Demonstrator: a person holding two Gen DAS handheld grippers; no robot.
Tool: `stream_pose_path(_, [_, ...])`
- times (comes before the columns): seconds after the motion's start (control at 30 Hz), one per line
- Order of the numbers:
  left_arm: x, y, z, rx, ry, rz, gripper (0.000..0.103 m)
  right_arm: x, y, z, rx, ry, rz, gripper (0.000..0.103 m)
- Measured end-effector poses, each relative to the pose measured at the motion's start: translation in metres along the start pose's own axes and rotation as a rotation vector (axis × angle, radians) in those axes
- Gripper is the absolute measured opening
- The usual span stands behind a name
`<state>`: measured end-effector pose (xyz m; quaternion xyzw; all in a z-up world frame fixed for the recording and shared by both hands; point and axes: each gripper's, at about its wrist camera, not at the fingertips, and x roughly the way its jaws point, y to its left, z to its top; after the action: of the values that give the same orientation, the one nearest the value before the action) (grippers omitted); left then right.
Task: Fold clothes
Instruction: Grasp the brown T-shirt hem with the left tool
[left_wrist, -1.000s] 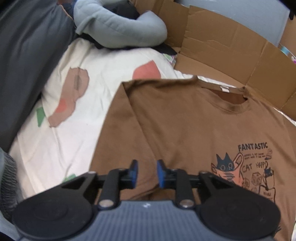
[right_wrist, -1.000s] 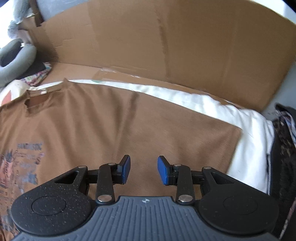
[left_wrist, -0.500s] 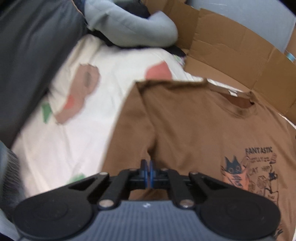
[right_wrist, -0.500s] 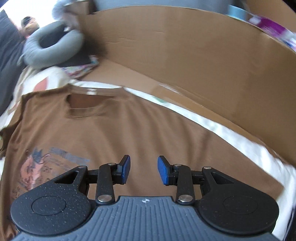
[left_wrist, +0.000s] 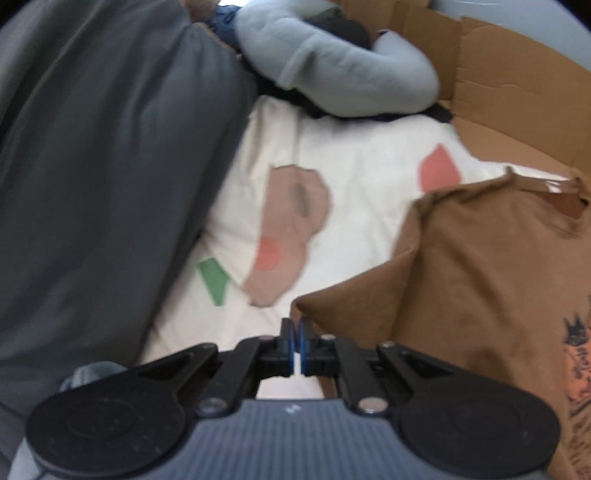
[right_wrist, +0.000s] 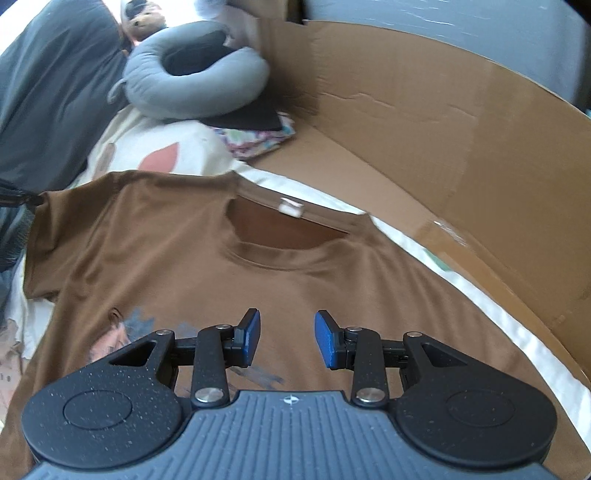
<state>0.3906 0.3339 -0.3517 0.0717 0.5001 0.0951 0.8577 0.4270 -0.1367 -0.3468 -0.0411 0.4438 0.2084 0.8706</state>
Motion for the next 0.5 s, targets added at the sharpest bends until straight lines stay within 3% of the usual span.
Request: stream_pose_path(0.5, [0.049,0.029,0.020,0.034,-0.010,0.083,0.002,0.070,0.074,0.066,-0.126,-0.037,0.146,0.039])
